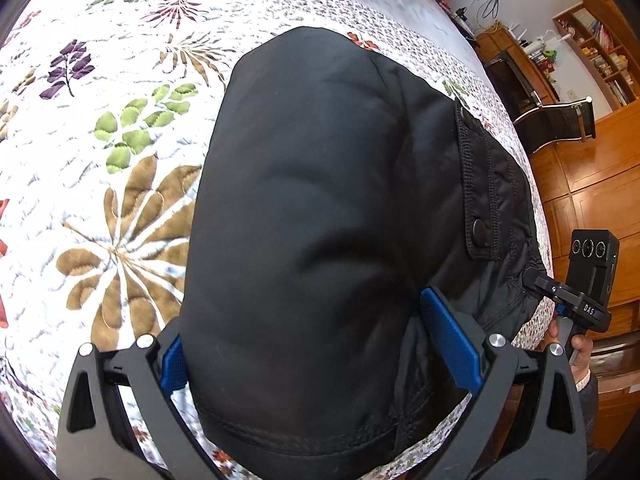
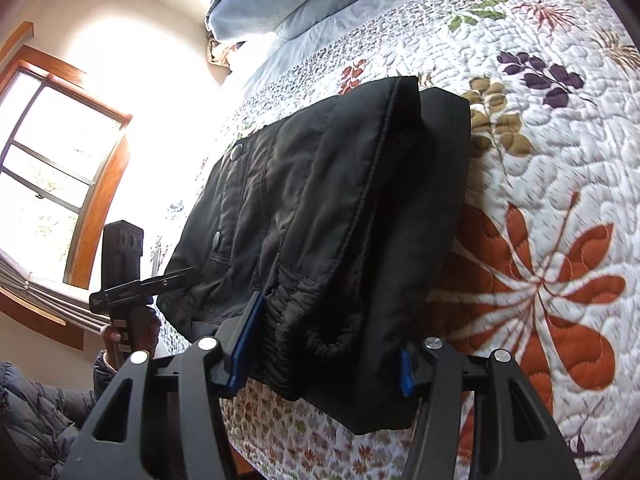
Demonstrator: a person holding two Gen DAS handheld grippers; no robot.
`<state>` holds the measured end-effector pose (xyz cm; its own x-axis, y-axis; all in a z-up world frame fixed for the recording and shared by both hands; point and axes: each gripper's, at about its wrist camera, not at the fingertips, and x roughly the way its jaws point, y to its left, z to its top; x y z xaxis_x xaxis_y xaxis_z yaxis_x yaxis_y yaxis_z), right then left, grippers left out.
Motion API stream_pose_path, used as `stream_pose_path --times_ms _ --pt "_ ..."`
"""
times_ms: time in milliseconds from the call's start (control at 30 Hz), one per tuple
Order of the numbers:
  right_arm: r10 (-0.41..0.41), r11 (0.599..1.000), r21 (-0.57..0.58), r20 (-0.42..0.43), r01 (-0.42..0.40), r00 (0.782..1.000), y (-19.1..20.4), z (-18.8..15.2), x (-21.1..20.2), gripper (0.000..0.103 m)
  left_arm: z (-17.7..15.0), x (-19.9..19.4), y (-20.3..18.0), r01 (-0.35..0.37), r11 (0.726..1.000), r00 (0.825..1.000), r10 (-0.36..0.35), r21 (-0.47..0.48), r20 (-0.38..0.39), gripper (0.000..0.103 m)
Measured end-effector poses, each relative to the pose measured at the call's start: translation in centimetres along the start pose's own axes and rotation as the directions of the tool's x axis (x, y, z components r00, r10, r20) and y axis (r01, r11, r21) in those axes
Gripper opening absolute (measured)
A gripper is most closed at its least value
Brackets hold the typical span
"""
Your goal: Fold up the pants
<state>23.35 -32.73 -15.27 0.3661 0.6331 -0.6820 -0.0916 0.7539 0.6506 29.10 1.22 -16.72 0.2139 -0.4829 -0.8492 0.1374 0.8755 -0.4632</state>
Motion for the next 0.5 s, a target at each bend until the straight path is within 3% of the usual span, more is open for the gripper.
stream_pose_path --times_ms 500 --pt "0.04 0.999 -0.022 0.013 -0.04 0.999 -0.1 3.9 4.0 0.056 5.4 -0.7 3.7 -0.063 0.998 0.995 0.064 -0.017 0.075 0.099"
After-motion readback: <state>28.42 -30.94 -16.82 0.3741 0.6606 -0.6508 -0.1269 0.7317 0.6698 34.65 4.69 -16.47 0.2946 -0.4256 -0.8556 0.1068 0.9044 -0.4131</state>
